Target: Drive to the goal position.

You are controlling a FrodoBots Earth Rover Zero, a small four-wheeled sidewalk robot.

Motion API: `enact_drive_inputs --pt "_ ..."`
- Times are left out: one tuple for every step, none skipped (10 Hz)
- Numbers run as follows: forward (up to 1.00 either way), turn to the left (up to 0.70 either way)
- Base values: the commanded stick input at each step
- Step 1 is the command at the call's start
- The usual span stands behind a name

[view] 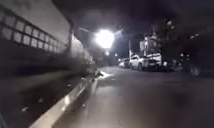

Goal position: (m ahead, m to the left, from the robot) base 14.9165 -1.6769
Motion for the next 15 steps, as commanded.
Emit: enact_drive_inputs --pt "0.50 0.00" --pt "0.50 0.00" --pt "0.50 0.00" --pt "0.50 0.00" --pt "0.50 0.00" --pt "0.50 0.00" --pt "0.50 0.00" --pt "0.50 0.00" --pt "0.50 0.00" --pt "0.50 0.00" --pt "0.50 0.00" --pt "0.50 0.00" --pt "0.50 0.00" --pt "0.50 0.00" --pt "0.50 -0.19"
